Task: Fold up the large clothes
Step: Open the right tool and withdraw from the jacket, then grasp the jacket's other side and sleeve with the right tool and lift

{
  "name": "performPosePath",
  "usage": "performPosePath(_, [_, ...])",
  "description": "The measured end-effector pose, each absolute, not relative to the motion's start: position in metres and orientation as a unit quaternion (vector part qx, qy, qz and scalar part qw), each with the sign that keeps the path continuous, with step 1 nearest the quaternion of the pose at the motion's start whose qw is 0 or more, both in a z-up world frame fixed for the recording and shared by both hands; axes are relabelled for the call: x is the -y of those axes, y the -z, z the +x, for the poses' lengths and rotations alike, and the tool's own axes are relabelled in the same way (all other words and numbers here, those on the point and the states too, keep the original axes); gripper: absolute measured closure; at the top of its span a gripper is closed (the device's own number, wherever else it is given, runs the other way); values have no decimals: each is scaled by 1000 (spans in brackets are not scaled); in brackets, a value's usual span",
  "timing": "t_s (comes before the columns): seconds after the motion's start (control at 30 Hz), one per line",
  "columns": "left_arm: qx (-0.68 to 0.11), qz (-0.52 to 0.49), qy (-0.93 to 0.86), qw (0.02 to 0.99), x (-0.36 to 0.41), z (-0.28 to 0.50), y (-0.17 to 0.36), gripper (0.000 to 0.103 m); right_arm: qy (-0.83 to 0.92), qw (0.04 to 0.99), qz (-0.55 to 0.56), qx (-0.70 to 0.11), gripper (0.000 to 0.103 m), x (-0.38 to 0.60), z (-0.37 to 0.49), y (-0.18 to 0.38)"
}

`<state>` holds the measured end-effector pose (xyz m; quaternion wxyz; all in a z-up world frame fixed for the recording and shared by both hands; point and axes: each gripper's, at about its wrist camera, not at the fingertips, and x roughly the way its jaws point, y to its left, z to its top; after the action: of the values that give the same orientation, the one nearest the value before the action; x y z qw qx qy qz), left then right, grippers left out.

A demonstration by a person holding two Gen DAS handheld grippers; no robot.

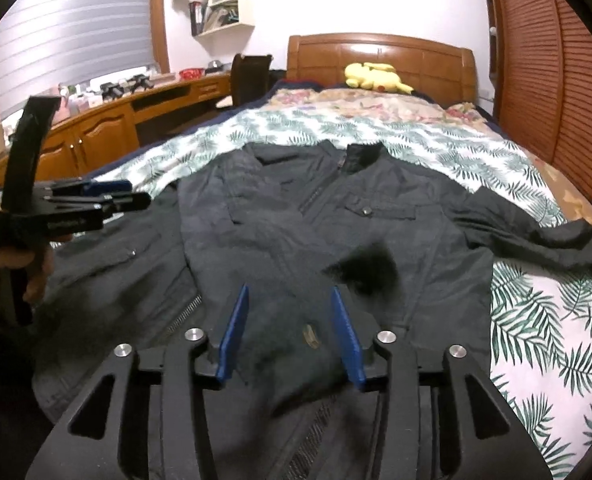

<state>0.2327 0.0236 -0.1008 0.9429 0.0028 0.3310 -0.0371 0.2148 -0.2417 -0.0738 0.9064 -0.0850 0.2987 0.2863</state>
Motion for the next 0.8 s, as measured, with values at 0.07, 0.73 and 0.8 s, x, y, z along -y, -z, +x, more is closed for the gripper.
performPosePath(0.07, [-331, 4, 37, 943, -24, 233, 101, 51, -287, 906, -86, -301, 58, 239, 220, 73])
performPosePath(0.73, [-310, -19, 27, 950, -43, 234, 81, 51, -265, 868, -100, -407, 58, 271, 254, 116])
performPosePath(0.8, [-309, -20, 23, 951, -47, 236, 78, 51, -254, 875, -115, -395, 58, 278, 253, 104])
